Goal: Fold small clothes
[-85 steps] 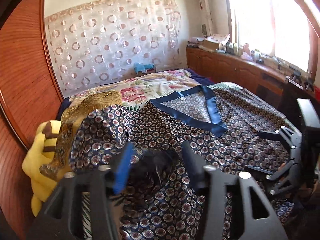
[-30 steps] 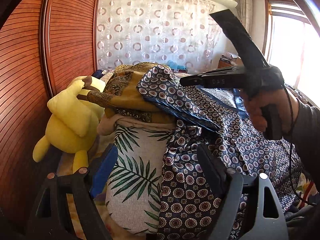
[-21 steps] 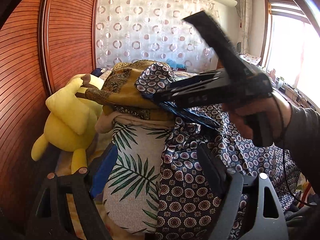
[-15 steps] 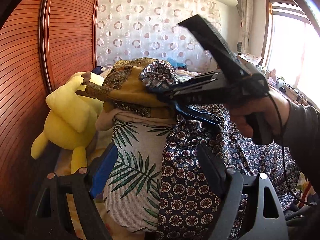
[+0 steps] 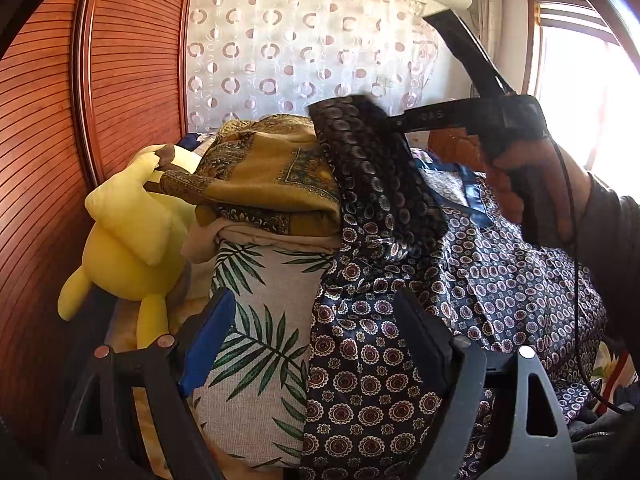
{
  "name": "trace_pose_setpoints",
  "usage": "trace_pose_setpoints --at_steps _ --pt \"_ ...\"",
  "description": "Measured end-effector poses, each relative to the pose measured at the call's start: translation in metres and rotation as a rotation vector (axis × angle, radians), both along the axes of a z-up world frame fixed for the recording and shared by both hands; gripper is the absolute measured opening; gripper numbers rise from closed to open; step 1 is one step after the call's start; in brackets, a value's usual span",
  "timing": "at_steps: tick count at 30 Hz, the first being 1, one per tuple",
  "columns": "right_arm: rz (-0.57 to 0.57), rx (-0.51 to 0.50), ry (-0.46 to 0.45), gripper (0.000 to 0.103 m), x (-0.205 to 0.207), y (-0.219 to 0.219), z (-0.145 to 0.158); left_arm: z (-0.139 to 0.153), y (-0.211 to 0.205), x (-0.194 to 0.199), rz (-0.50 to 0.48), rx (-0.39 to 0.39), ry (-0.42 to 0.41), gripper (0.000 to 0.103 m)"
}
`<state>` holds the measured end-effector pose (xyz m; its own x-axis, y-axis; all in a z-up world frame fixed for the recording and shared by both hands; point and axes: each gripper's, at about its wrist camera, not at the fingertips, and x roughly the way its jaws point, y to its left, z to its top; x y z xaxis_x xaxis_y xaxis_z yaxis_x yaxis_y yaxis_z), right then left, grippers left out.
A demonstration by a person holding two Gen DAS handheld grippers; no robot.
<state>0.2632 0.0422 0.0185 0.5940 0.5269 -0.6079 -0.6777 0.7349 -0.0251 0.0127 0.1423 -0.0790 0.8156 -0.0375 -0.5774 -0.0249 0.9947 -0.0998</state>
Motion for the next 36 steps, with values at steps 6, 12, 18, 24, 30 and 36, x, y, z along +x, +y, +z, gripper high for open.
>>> trace_pose_setpoints --at_steps 6,12,18,24,30,36 --pt "-0.068 -0.043 -0.039 0.055 0.007 -0.026 -0.003 -0.003 -0.008 0.008 -0.012 0.002 0.010 0.082" --pt "-0.057 -0.041 -0.049 0.060 -0.016 -0.056 -0.006 0.001 -0.021 0.022 -0.037 0.010 0.011 0.082" --pt "-0.101 -0.002 -0.025 0.071 -0.039 -0.113 -0.009 0.009 -0.048 0.046 -0.086 0.024 0.006 0.082" --pt "-0.180 0.003 0.017 0.071 -0.063 -0.170 -0.015 0.008 -0.090 0.083 -0.175 0.046 0.040 0.082" --pt "-0.267 -0.026 0.050 0.071 -0.077 -0.225 -0.029 0.004 -0.132 0.111 -0.251 0.082 0.078 0.082" --pt "-0.325 -0.018 0.079 0.071 -0.085 -0.263 -0.034 -0.001 -0.165 0.133 -0.304 0.114 0.121 0.082"
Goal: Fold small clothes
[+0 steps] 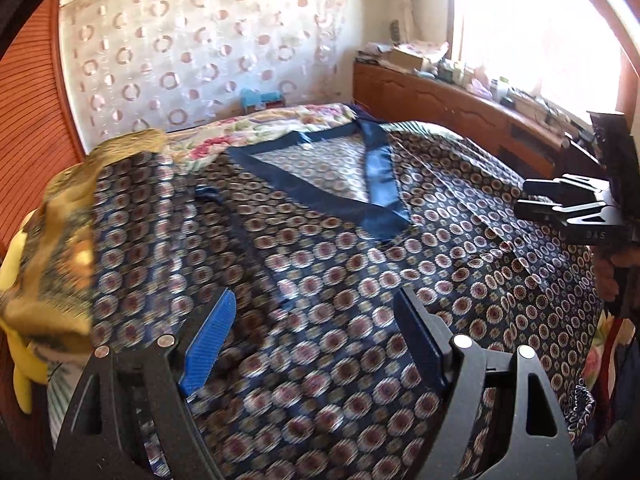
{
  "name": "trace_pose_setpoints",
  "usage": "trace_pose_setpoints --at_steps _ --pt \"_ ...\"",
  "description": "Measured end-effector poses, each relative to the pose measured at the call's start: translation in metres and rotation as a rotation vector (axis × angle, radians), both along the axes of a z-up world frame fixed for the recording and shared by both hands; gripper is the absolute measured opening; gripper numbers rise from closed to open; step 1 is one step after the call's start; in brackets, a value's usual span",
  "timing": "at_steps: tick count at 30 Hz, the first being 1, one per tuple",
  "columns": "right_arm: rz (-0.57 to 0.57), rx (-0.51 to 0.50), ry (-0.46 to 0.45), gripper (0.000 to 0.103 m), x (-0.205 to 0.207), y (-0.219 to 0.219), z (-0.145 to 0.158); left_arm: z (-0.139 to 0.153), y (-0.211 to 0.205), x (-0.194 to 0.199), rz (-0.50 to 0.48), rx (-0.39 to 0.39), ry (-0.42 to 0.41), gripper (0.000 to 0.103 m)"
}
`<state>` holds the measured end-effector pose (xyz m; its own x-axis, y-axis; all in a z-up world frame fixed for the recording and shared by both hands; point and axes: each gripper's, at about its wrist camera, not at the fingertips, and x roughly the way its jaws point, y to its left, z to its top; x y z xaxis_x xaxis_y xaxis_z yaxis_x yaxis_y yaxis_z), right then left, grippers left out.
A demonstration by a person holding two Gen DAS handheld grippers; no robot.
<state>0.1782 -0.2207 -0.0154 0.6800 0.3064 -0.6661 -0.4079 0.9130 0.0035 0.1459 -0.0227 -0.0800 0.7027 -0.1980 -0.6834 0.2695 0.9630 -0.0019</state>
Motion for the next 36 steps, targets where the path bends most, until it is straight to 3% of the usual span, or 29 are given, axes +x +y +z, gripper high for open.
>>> trace_pose_setpoints --at_steps 9,19,23,25,28,36 --pt "-0.073 -0.009 -0.005 0.071 -0.012 -0.051 0.006 -0.013 -0.036 0.033 -0.038 0.055 0.074 0.082" --pt "-0.202 0.003 0.009 0.071 -0.017 -0.122 0.011 -0.032 -0.058 0.057 -0.062 0.072 0.150 0.082" --pt "-0.245 0.022 0.034 0.071 -0.016 -0.146 0.009 -0.034 -0.060 0.058 -0.066 0.043 0.145 0.082" --pt "-0.263 0.037 0.050 0.071 -0.013 -0.152 0.006 -0.035 -0.062 0.058 -0.070 0.044 0.147 0.085" --pt "-0.274 0.063 0.082 0.071 -0.003 -0.158 0.004 -0.039 -0.070 0.059 -0.115 0.060 0.171 0.103" --pt "-0.270 0.119 0.186 0.071 0.022 -0.171 -0.007 -0.038 -0.072 0.058 -0.124 0.063 0.170 0.103"
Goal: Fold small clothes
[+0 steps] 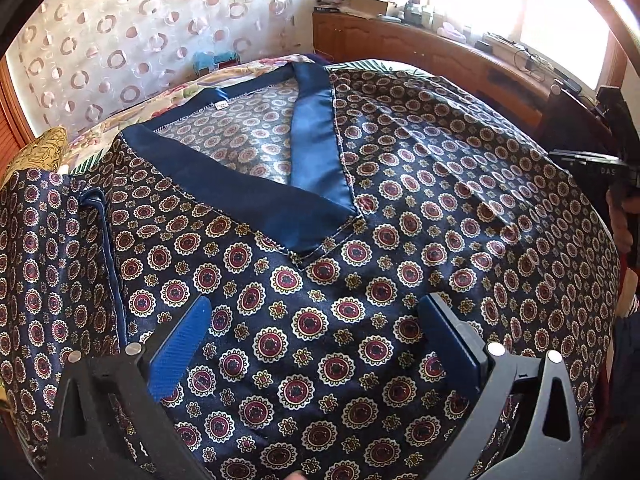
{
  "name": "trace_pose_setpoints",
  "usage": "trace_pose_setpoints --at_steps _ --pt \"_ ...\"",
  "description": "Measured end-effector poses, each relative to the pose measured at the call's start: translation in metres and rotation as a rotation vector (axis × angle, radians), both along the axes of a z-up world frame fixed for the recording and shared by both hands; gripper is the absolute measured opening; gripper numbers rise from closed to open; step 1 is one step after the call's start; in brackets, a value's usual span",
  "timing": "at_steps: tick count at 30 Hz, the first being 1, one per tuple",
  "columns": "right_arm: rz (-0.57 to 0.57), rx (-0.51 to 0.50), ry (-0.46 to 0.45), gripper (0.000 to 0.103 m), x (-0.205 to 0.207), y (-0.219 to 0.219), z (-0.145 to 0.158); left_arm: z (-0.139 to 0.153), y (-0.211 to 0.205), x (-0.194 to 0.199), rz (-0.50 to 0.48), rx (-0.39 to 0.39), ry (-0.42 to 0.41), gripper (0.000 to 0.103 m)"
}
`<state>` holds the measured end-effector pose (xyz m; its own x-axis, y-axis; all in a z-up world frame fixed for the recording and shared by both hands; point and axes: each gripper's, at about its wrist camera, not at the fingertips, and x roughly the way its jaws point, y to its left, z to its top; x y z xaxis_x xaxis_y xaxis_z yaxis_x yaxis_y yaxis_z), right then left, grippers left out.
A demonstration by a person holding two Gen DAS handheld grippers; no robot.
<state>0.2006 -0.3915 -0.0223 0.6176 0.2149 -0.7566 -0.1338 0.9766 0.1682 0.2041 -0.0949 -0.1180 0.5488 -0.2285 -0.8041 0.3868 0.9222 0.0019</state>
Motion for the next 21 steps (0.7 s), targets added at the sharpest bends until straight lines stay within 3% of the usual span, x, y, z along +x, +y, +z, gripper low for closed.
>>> trace_pose_setpoints --at_steps 2,5,9,16,21 --pt "0.013 0.027 0.010 0.064 0.003 -0.001 -0.003 0.000 -0.001 0.000 0.001 0.001 0.000 0.103" --pt "0.051 0.076 0.016 0.039 0.004 -0.003 0.000 0.000 -0.001 0.000 0.001 0.001 0.000 0.103" --pt "0.048 -0.040 -0.020 0.004 -0.002 0.001 0.013 0.000 0.000 0.000 0.001 0.001 0.000 0.103" --pt "0.068 -0.164 -0.171 0.003 -0.018 0.026 0.048 0.001 0.000 0.000 0.001 0.000 0.001 0.103" --pt "0.196 -0.169 -0.269 0.003 -0.029 0.075 0.076 0.009 0.008 -0.005 0.007 -0.052 -0.028 0.103"
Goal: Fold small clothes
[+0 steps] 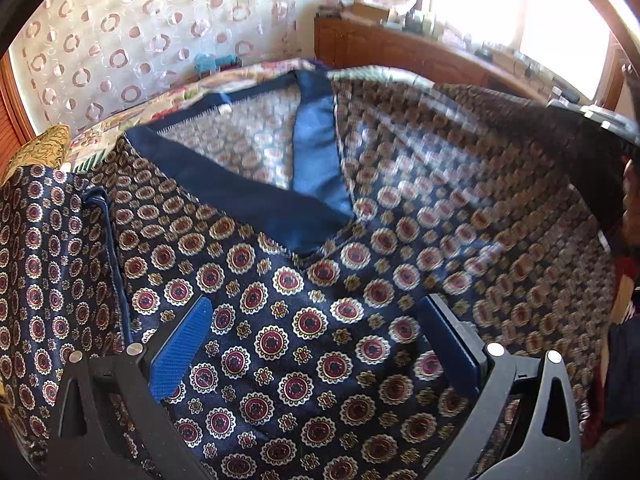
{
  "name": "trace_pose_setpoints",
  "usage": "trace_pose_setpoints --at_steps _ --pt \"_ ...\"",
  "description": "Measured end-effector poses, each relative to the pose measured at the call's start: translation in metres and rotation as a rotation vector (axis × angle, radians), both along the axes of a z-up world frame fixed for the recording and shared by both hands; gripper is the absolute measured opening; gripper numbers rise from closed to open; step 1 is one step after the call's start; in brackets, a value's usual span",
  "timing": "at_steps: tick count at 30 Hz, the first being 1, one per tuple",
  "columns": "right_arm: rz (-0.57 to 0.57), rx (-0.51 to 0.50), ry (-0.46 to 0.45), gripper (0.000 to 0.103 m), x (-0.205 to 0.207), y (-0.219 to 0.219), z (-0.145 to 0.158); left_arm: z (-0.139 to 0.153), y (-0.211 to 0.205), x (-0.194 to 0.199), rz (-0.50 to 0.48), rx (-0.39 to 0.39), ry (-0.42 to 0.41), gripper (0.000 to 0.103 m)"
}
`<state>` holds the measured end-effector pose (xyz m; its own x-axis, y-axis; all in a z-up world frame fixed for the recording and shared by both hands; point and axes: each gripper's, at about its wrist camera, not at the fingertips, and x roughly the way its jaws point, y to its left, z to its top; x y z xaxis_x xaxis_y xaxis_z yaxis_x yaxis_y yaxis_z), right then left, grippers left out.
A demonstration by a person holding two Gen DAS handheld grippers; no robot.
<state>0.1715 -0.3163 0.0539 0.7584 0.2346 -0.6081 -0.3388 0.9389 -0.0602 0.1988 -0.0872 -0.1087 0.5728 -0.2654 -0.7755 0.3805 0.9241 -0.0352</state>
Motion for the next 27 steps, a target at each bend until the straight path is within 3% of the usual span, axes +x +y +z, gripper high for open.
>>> trace_pose_setpoints --at_steps 5,9,11,13,16,18,22,27 --pt "0.109 0.026 0.069 0.003 -0.003 0.031 -0.017 0.032 0.013 -0.023 0.020 -0.068 -0.109 0.103" --pt "0.122 0.039 0.148 0.004 -0.001 0.029 -0.042 0.056 0.022 -0.046 0.029 -0.095 -0.175 0.103" --pt "0.108 0.032 0.160 0.011 -0.001 0.022 -0.047 0.064 0.025 -0.052 0.030 -0.108 -0.195 0.103" --pt "0.096 0.048 0.160 0.030 0.002 0.017 -0.044 0.071 0.026 -0.061 0.029 -0.124 -0.229 0.103" --pt "0.079 0.077 0.134 0.050 -0.004 0.009 -0.033 0.076 0.024 -0.069 0.029 -0.132 -0.246 0.103" --pt "0.053 0.102 0.109 0.053 -0.011 -0.004 -0.022 0.081 0.021 -0.075 0.023 -0.140 -0.257 0.103" --pt "-0.045 0.108 0.097 0.054 -0.010 -0.029 -0.016 0.087 0.016 -0.085 0.012 -0.155 -0.277 0.103" --pt "-0.144 0.153 0.177 0.054 0.012 -0.059 -0.037 0.087 0.009 -0.093 -0.007 -0.159 -0.280 0.103"
